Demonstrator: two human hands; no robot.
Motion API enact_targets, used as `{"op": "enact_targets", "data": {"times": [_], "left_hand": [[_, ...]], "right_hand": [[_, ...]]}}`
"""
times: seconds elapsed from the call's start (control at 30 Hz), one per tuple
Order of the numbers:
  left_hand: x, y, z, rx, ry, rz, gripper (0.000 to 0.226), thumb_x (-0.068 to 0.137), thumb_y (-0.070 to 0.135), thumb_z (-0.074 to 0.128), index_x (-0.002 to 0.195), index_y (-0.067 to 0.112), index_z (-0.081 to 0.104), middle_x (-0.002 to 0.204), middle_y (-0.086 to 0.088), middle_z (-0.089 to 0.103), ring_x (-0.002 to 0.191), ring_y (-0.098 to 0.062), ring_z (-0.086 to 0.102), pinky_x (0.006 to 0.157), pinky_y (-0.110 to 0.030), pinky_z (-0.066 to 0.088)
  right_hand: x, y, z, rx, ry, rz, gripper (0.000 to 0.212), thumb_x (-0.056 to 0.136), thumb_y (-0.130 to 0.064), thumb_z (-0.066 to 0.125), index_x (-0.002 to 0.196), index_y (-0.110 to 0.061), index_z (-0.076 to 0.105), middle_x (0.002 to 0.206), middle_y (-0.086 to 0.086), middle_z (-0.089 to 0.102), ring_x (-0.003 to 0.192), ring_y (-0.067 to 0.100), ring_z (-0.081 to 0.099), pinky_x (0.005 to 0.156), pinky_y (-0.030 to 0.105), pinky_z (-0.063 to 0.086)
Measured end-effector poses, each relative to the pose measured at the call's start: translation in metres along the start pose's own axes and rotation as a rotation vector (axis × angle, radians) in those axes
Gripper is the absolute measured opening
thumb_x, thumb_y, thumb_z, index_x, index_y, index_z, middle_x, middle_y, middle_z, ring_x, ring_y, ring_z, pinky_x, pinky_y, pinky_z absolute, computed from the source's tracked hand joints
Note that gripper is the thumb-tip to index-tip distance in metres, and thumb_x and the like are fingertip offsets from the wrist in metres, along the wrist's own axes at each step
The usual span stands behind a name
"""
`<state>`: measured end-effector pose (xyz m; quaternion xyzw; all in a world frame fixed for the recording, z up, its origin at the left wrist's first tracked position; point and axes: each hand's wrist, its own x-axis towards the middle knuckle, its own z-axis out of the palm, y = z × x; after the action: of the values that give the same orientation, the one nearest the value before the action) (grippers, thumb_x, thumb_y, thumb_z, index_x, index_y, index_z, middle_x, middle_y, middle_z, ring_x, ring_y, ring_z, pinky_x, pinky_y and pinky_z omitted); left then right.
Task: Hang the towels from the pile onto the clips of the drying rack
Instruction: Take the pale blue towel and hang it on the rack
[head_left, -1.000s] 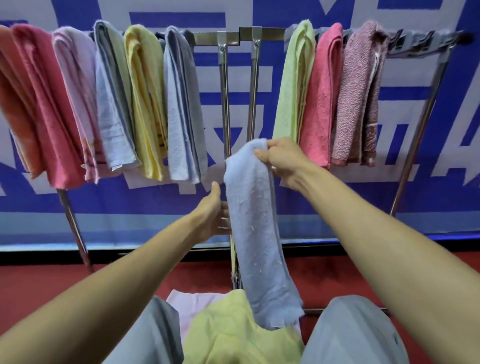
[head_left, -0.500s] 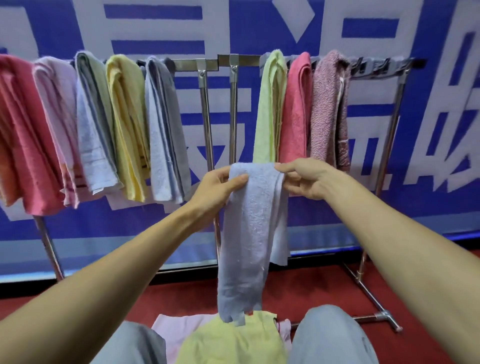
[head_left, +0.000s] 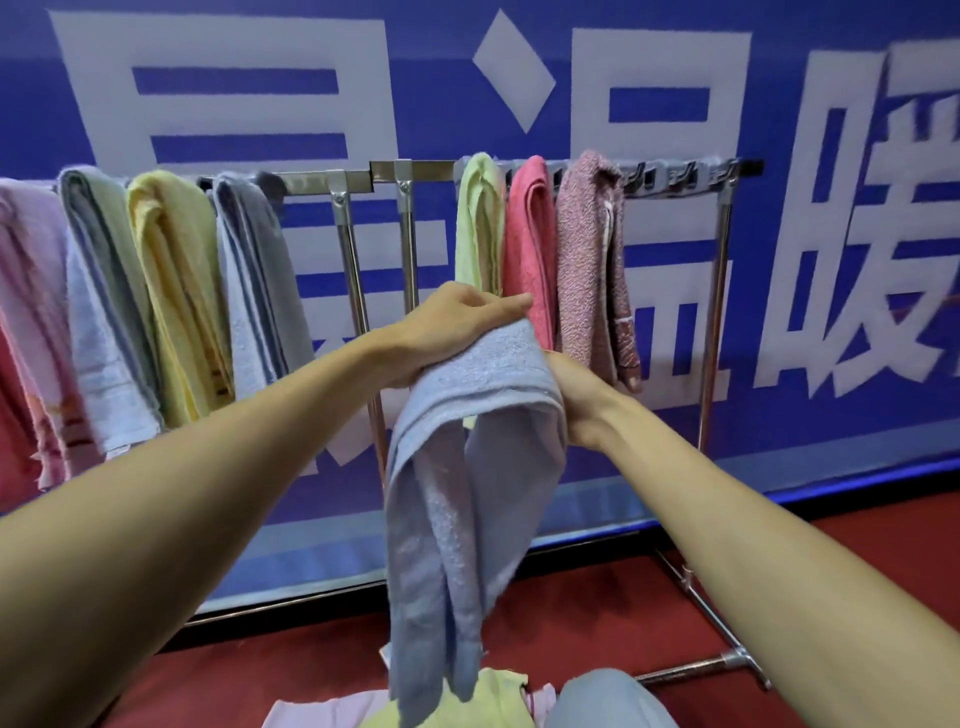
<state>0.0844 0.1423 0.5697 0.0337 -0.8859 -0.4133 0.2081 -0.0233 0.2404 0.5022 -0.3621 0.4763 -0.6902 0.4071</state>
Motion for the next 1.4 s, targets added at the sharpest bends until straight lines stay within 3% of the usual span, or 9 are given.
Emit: {"op": "enact_targets", "data": {"times": [0.3, 0.47, 0.8, 0.9, 1.0, 1.07, 1.13, 1.2, 1.4], "left_hand": [[0.020, 0.004, -0.015, -0.105, -0.223, -0.154, 0.048, 0.084, 0.048, 0.060, 0.090, 0.002, 0.070, 0.066, -0.002, 0.063, 0.054, -0.013, 0.058, 0.051, -0.021, 0.046], [0.044, -0.010, 0.018, -0.364, -0.302, -0.187, 0.039, 0.091, 0.039, 0.055, 0.106, 0.005, 0.067, 0.086, -0.006, 0.073, 0.069, -0.016, 0.068, 0.059, -0.023, 0.052], [0.124, -0.005, 0.105, -0.516, -0.340, -0.031, 0.029, 0.098, 0.023, 0.050, 0.113, 0.002, 0.062, 0.104, -0.014, 0.067, 0.091, -0.024, 0.064, 0.086, -0.035, 0.051], [0.163, 0.005, 0.125, -0.524, -0.257, 0.027, 0.025, 0.099, 0.015, 0.047, 0.114, 0.002, 0.063, 0.107, -0.015, 0.067, 0.094, -0.025, 0.063, 0.091, -0.038, 0.049], [0.201, 0.020, 0.137, -0.538, -0.139, 0.077, 0.021, 0.099, 0.013, 0.046, 0.102, 0.007, 0.066, 0.095, -0.010, 0.069, 0.082, -0.021, 0.064, 0.076, -0.031, 0.052], [0.227, 0.028, 0.139, -0.527, -0.080, 0.092, 0.022, 0.100, 0.014, 0.046, 0.106, 0.005, 0.065, 0.099, -0.014, 0.069, 0.086, -0.024, 0.064, 0.079, -0.034, 0.053], [0.254, 0.034, 0.138, -0.515, -0.037, 0.119, 0.022, 0.100, 0.013, 0.045, 0.107, 0.005, 0.065, 0.105, -0.015, 0.069, 0.093, -0.026, 0.065, 0.087, -0.038, 0.052], [0.279, 0.042, 0.136, -0.505, 0.005, 0.169, 0.021, 0.099, 0.012, 0.045, 0.103, 0.008, 0.066, 0.104, -0.014, 0.070, 0.093, -0.026, 0.065, 0.088, -0.040, 0.052], [0.344, 0.078, 0.101, -0.211, 0.111, 0.301, 0.024, 0.096, 0.013, 0.049, 0.097, -0.002, 0.067, 0.093, -0.019, 0.067, 0.080, -0.022, 0.059, 0.075, -0.037, 0.050]], "right_hand": [[-0.029, -0.047, -0.033, 0.037, 0.010, -0.216, 0.038, 0.084, -0.026, 0.050, 0.099, 0.002, 0.071, 0.103, 0.022, 0.069, 0.088, 0.029, 0.070, 0.078, 0.037, 0.059], [-0.037, -0.084, -0.062, 0.038, 0.177, -0.444, 0.051, 0.098, -0.015, 0.041, 0.061, -0.006, 0.076, 0.067, 0.008, 0.071, 0.062, 0.016, 0.069, 0.060, 0.025, 0.058], [-0.033, -0.096, -0.155, 0.205, 0.429, -0.430, 0.060, 0.097, -0.022, 0.045, 0.041, -0.012, 0.065, 0.050, 0.004, 0.062, 0.046, 0.017, 0.062, 0.047, 0.020, 0.050], [-0.024, -0.106, -0.191, 0.277, 0.496, -0.507, 0.046, 0.092, -0.017, 0.050, 0.047, -0.013, 0.060, 0.052, 0.003, 0.057, 0.053, 0.019, 0.058, 0.053, 0.023, 0.050], [-0.009, -0.122, -0.222, 0.320, 0.471, -0.521, 0.029, 0.093, -0.021, 0.052, 0.071, -0.008, 0.067, 0.066, 0.008, 0.064, 0.065, 0.023, 0.064, 0.065, 0.032, 0.054], [0.010, -0.134, -0.242, 0.302, 0.491, -0.485, 0.025, 0.091, -0.026, 0.058, 0.102, -0.006, 0.068, 0.096, 0.016, 0.069, 0.094, 0.030, 0.067, 0.089, 0.042, 0.053], [0.030, -0.142, -0.265, 0.304, 0.476, -0.477, 0.053, 0.080, -0.030, 0.073, 0.125, -0.007, 0.060, 0.130, 0.020, 0.058, 0.120, 0.035, 0.057, 0.104, 0.050, 0.042], [0.044, -0.150, -0.279, 0.296, 0.470, -0.438, 0.066, 0.073, -0.030, 0.080, 0.131, -0.006, 0.057, 0.139, 0.021, 0.051, 0.124, 0.037, 0.054, 0.104, 0.051, 0.042], [0.083, -0.201, -0.288, 0.261, 0.507, -0.505, 0.040, 0.091, -0.024, 0.060, 0.124, -0.002, 0.061, 0.122, 0.018, 0.065, 0.104, 0.033, 0.067, 0.079, 0.044, 0.058]]}}
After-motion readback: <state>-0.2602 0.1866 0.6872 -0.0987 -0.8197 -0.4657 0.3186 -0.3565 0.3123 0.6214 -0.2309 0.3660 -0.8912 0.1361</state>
